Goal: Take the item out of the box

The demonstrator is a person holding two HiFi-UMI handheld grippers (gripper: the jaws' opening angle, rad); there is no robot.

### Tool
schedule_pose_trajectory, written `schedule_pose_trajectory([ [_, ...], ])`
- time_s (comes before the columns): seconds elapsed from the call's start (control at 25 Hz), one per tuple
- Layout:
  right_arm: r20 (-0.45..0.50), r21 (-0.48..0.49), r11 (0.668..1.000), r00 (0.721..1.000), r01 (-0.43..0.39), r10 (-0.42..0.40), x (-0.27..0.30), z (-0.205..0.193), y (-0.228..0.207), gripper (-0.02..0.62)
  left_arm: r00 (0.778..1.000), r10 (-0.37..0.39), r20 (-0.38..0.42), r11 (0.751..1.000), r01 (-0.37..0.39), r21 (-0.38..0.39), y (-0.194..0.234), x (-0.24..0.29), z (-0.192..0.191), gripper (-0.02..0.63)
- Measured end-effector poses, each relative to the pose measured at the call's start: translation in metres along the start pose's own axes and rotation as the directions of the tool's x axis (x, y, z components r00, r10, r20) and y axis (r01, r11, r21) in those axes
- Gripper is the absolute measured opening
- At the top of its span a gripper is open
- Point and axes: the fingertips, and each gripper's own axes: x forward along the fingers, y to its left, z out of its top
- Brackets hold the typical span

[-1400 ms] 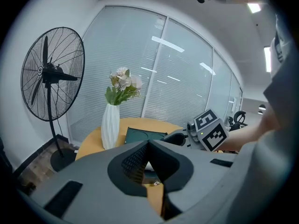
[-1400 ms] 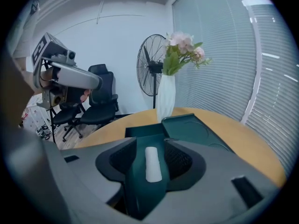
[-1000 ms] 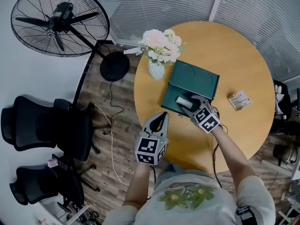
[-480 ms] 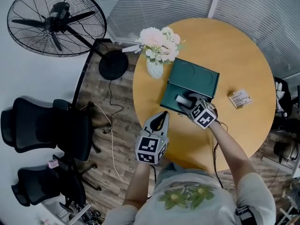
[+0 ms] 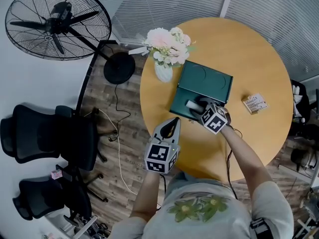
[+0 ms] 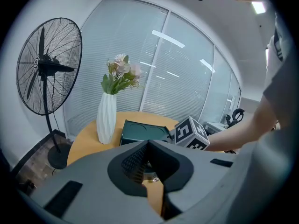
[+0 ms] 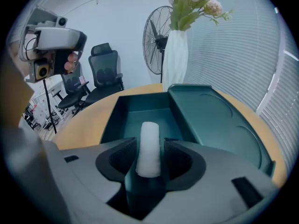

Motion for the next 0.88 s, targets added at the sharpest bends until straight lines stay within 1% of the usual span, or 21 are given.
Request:
schedule_pose_trajectory([
  [0.4,-0.030,-0.014,1.000,0.999,-0.013,0.012,0.0070,-0.0061,0.0015,0.192,1.000,0.002,-0.011,1.000,-0.002,0.001,0.0031,0.0011,-0.0038,0.003],
  [0.44,-0.031,-0.013,1.000,0.999,-0.013,0.013,0.0078,-0.0068,0.0019,0.186,1.000,0.002,-0.011,1.000,-0.002,0.001,0.0031,0.0013,-0.0039,0.003],
  [0.48,-0.033,-0.014,1.000,0.999,-0.013,0.012,0.0084,-0.0072,0.0020,0.160,1.000,0.001,-0.011,1.000,-0.001,0.000,0.0032,0.0017,-0.0037,0.003],
  [0.52,-0.034,-0.016,1.000,0.999,-0.012,0.011,0.0085,-0.0071,0.0018,0.155,1.000,0.001,-0.010,1.000,-0.001,-0.001,0.0032,0.0022,-0.0033,0.003],
  [0.88,-0.046,-0.021,1.000,0.999,-0.016,0.015,0.0075,-0.0067,0.0026,0.146,1.000,0.000,-0.005,1.000,0.000,-0.004,0.0020,0.0018,-0.0016,0.003],
])
